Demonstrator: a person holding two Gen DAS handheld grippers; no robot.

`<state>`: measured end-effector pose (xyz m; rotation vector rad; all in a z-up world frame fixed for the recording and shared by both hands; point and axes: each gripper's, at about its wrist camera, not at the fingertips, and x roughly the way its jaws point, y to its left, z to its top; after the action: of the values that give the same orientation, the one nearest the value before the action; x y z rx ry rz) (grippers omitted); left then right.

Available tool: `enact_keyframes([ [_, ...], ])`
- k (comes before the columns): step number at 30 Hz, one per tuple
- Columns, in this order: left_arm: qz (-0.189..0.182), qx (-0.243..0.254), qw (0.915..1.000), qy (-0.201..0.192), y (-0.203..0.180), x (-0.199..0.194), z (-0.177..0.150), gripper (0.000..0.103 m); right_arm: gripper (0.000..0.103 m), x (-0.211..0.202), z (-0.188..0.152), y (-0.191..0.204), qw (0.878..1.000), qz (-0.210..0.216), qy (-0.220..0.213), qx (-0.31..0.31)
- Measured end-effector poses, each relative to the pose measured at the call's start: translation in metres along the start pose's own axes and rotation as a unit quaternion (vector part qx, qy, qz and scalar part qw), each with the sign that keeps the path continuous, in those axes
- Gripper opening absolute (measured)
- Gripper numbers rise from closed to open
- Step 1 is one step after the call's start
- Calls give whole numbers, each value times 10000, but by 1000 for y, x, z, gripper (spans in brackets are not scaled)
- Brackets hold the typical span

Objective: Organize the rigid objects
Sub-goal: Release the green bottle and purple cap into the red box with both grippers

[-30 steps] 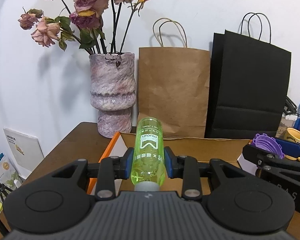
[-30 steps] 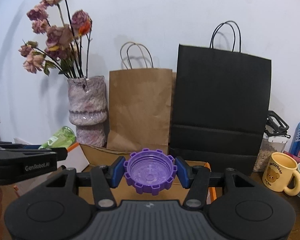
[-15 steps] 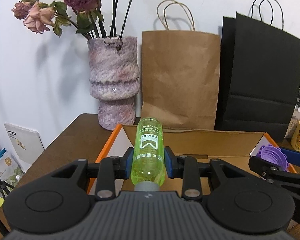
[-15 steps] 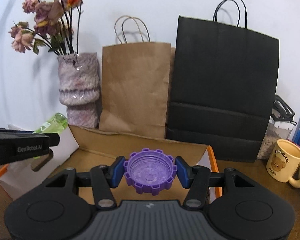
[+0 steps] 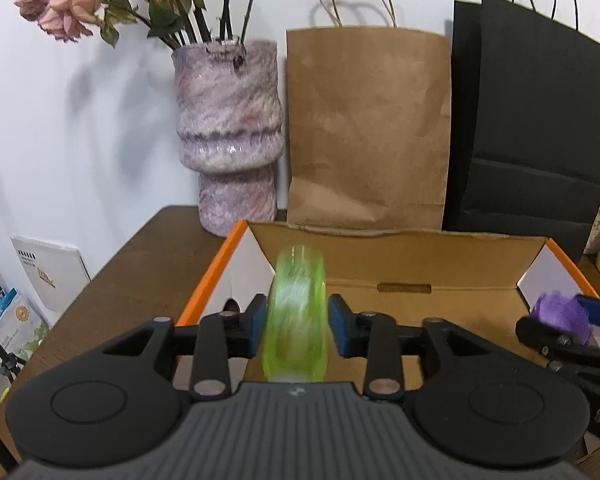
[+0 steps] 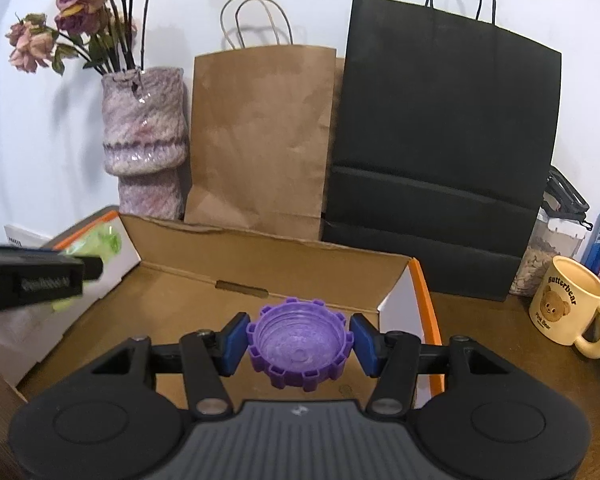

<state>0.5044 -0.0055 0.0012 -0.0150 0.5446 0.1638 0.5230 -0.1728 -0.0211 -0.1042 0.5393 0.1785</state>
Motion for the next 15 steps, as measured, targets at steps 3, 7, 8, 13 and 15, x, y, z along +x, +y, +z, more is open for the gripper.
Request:
enact_keyframes([
  [3, 72, -20, 9995, -296, 2, -10, 4, 103, 103, 1, -1, 0, 9999, -101, -3, -33],
  [7, 142, -29, 9991, -392, 2, -17, 8, 103, 103, -1, -1, -2, 10000, -70, -1, 15],
  [8, 128, -40, 9991, -409, 3, -17, 9, 103, 103, -1, -1, -1, 10000, -79, -12, 12],
  [13, 160, -27, 9991, -381, 3, -18, 9, 103, 103, -5, 1, -1, 9999, -82, -74, 17],
  [15, 178, -11, 9992, -362, 2, -18, 9, 103, 103, -5, 2, -1, 9999, -96, -89, 22],
])
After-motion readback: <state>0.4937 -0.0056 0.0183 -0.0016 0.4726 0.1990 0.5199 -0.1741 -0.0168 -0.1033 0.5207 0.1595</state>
